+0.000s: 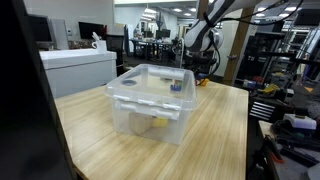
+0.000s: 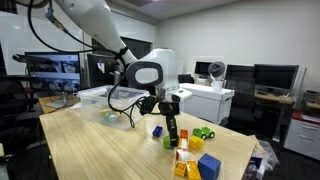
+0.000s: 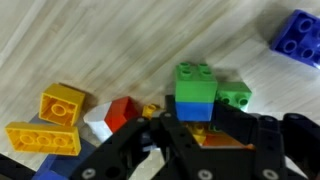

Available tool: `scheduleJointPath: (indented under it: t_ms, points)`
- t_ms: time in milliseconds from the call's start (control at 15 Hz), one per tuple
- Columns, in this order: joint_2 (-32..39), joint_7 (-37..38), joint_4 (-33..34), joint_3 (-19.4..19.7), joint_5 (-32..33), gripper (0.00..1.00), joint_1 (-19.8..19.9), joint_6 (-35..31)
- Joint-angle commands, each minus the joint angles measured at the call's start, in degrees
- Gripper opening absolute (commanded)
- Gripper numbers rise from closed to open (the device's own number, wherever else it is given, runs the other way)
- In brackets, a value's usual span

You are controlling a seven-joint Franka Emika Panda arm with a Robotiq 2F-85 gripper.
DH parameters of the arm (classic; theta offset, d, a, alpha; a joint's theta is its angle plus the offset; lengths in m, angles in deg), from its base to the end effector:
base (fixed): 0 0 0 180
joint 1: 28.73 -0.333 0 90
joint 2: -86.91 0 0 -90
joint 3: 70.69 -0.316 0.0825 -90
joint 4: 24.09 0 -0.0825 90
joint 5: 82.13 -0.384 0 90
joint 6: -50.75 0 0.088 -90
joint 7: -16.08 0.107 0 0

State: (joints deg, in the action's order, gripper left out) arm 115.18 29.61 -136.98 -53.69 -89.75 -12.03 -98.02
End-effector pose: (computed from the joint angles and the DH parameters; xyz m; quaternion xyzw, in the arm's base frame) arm 0.5280 -0.3449 0.2432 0.8997 -0.4282 0.0731 0.0426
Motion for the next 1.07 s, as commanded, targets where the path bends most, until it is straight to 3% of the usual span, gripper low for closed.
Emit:
scheduleJointPath:
  t_ms: [0,267,467,933,1000]
  points:
    - [-7.11,0.20,-0.40,-0.35,-0.62,0.15,-0.35,2.22]
    - [-18.79,-4.14,-2.79,-4.44,-3.44,0.15,-1.41,-0.36]
    - [-28.13,-8.39,-7.33,-9.26,-7.77,0.15,-4.97,1.68]
    - [-34.18,-15.41,-18.53,-13.45,-13.42,0.15,-13.33,9.39]
    - [-34.03,-15.30,-18.81,-13.17,-12.91,0.65,-13.51,10.31]
